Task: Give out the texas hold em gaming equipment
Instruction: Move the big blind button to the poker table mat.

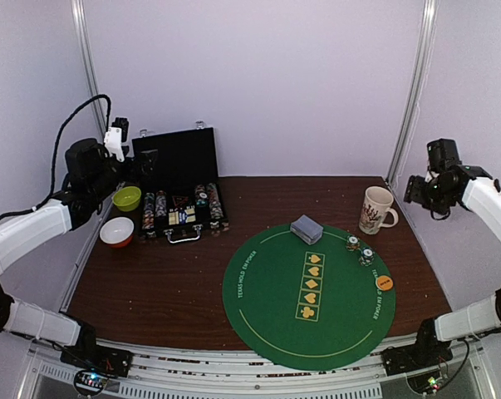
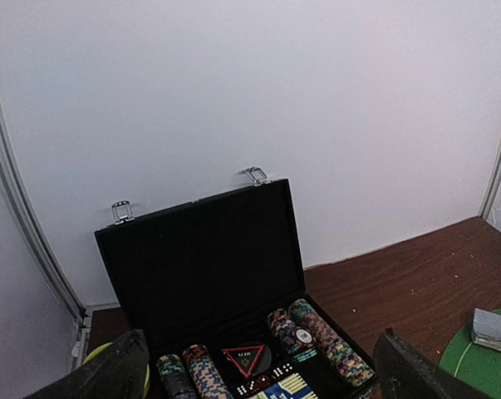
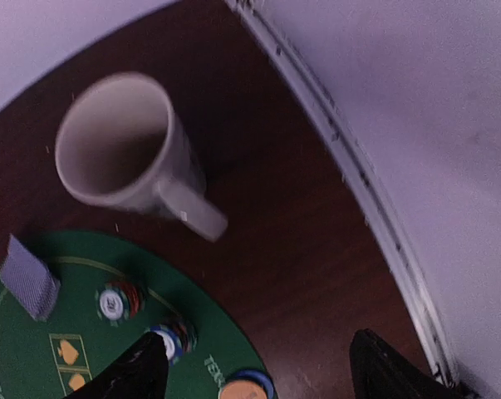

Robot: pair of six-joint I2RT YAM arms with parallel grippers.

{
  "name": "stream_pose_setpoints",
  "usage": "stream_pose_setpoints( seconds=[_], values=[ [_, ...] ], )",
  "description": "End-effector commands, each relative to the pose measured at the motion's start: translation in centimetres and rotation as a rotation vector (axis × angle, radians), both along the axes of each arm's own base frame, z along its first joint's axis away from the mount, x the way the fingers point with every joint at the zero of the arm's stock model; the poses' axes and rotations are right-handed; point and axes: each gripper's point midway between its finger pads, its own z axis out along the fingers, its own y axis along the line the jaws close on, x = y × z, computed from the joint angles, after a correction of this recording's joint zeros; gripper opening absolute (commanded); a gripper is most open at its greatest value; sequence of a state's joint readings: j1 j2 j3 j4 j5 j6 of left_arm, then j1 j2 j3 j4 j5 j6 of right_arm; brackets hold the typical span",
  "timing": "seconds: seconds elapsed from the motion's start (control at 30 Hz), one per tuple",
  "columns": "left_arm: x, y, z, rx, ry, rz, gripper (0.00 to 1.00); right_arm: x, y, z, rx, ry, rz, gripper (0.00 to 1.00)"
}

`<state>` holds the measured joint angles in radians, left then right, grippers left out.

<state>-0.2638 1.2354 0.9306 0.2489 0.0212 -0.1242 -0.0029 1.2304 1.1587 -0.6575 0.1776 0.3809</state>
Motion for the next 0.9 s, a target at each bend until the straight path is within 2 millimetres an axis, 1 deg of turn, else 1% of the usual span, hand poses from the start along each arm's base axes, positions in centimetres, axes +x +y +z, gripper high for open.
stream_pose_setpoints(
  seconds=[0.0, 0.07, 0.1, 0.2, 0.23, 0.37, 0.47, 0.57, 0.63, 0.7, 0.8, 0.87],
  values=[
    [-0.6, -1.4, 0.3, -0.023, 0.034, -0.081, 0.98, -10.6, 4.1, -8.6, 0.143, 0.44, 0.021, 0.77],
    [-0.8, -1.7, 0.3, -0.021, 0.033, -0.1, 0.98, -12.0, 5.6, -11.3, 0.18, 0.497, 0.028, 0.76],
    [-0.9, -1.8, 0.4, -0.022, 0.031, -0.11, 0.98, -12.3, 6.4, -12.3, 0.185, 0.511, 0.041, 0.77],
    [-1.3, -2.2, 0.5, -0.039, 0.026, -0.138, 0.98, -12.0, 7.2, -14.7, 0.175, 0.535, 0.052, 0.85],
    [-1.5, -2.3, 0.5, -0.043, 0.021, -0.146, 0.98, -11.6, 7.3, -15.3, 0.172, 0.538, 0.056, 0.87],
    [-1.9, -2.4, 0.1, -0.044, 0.019, -0.154, 0.98, -10.9, 7.4, -17.5, 0.143, 0.586, 0.078, 0.88],
    [-1.8, -2.5, 0.0, -0.04, 0.02, -0.153, 0.98, -10.5, 7.0, -18.5, 0.109, 0.605, 0.078, 0.85],
    [-1.7, -2.6, -0.2, -0.038, 0.025, -0.152, 0.98, -9.9, 7.3, -19.0, 0.119, 0.592, 0.084, 0.83],
    [-1.6, -2.6, -0.4, -0.036, 0.029, -0.151, 0.98, -9.7, 6.9, -19.3, 0.097, 0.594, 0.08, 0.81],
    [-1.5, -2.6, -0.5, -0.033, 0.029, -0.151, 0.98, -9.6, 7.0, -19.8, 0.095, 0.6, 0.089, 0.79],
    [-1.5, -2.5, -0.5, -0.027, 0.028, -0.145, 0.98, -9.6, 7.2, -20.5, 0.1, 0.624, 0.098, 0.73],
    [-1.4, -2.5, -0.6, -0.023, 0.029, -0.144, 0.98, -9.8, 6.9, -20.6, 0.084, 0.638, 0.091, 0.72]
  ],
)
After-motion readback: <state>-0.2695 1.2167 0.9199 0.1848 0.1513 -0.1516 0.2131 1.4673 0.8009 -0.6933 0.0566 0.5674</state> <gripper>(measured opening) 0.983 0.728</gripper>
